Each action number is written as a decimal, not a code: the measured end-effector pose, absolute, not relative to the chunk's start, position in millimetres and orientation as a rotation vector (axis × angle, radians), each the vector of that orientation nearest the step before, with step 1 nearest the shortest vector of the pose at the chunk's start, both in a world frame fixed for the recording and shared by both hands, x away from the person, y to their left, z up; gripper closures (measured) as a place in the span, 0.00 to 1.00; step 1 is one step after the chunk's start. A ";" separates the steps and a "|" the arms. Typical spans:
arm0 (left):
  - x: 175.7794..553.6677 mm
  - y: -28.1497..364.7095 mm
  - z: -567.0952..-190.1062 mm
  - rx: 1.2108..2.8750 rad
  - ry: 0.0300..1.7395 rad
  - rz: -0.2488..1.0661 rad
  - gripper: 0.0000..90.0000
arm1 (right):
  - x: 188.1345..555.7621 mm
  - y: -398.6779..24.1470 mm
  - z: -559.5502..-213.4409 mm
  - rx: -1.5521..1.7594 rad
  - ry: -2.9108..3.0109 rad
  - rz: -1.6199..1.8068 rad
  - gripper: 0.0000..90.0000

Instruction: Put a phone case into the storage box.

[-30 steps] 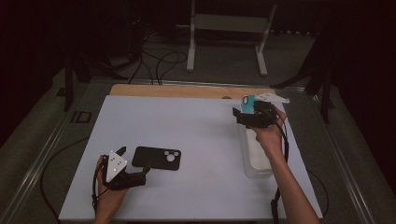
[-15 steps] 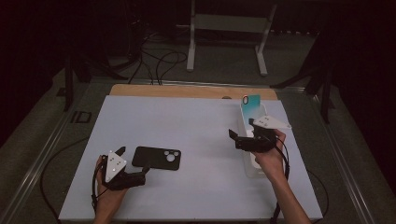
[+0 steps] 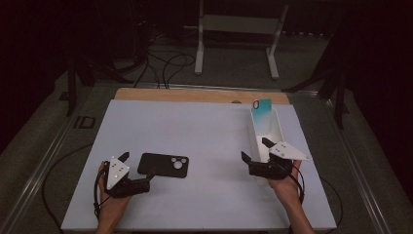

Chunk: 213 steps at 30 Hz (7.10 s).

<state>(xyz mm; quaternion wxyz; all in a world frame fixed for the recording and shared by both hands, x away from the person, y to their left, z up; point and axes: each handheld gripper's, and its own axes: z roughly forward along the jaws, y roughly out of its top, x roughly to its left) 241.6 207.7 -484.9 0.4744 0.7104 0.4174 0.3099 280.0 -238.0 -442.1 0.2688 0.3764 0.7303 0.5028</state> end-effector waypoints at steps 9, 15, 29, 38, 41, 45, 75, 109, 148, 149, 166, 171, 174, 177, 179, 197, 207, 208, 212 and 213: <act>245.4 210.5 -474.6 1.735 1.008 0.753 0.00 | 262.5 -247.7 -454.5 1.012 1.968 1.379 0.13; 256.2 214.4 -465.4 1.739 1.002 0.744 0.03 | 257.4 -251.3 -459.4 1.018 1.956 1.368 0.13; 312.4 215.7 -473.1 1.868 1.064 0.676 0.46 | 258.1 -256.2 -458.4 1.030 1.935 1.385 0.13; 337.1 212.4 -496.9 1.968 1.116 0.619 0.99 | 257.1 -258.4 -456.9 1.036 1.912 1.394 0.14; 342.5 211.7 -504.4 2.002 1.135 0.604 1.00 | 256.8 -257.7 -456.8 1.036 1.914 1.390 0.14; 347.2 212.4 -511.9 2.039 1.174 0.587 1.00 | 256.7 -258.2 -456.5 1.035 1.910 1.393 0.14; 312.3 210.8 -521.5 2.188 1.145 0.508 1.00 | 256.6 -256.7 -456.8 1.022 1.921 1.386 0.15; 249.1 240.8 -469.2 1.721 1.074 0.671 0.36 | 257.8 -257.4 -456.4 0.987 1.917 1.412 0.15; 276.3 186.9 -488.2 2.126 1.115 0.468 0.00 | 257.1 -255.4 -459.9 0.973 1.943 1.434 0.14; 277.5 184.3 -490.3 2.141 1.113 0.460 0.00 | 257.1 -255.3 -459.8 0.970 1.945 1.434 0.14; 271.6 140.6 -519.8 2.293 1.051 0.407 0.05 | 255.5 -254.4 -458.8 0.970 1.938 1.438 0.14; 271.9 141.5 -523.4 2.285 1.082 0.352 0.06 | 255.4 -253.9 -459.0 0.969 1.940 1.439 0.14; 272.7 142.4 -523.5 2.288 1.082 0.336 0.06 | 255.8 -254.0 -459.3 0.966 1.945 1.434 0.14; 272.9 142.0 -523.6 2.289 1.088 0.332 0.06 | 255.7 -253.1 -459.6 0.969 1.945 1.434 0.14; 273.3 141.7 -523.3 2.293 1.091 0.330 0.06 | 255.5 -252.3 -459.5 0.966 1.945 1.438 0.14; 277.8 147.7 -516.4 2.230 1.134 0.318 0.18 | 256.1 -246.2 -457.1 0.949 1.971 1.447 0.14; 277.2 147.2 -491.3 2.115 1.073 0.456 0.18 | 267.3 -245.5 -447.0 1.027 2.042 1.478 0.14; 278.0 146.4 -487.8 2.102 1.064 0.465 0.18 | 269.9 -244.7 -444.8 1.034 2.050 1.474 0.14; 281.3 140.8 -471.8 2.050 1.025 0.505 0.18 | 279.4 -240.6 -435.2 1.057 2.079 1.465 0.13; 282.2 139.0 -467.4 2.040 1.013 0.516 0.18 | 282.2 -239.3 -433.0 1.058 2.090 1.466 0.12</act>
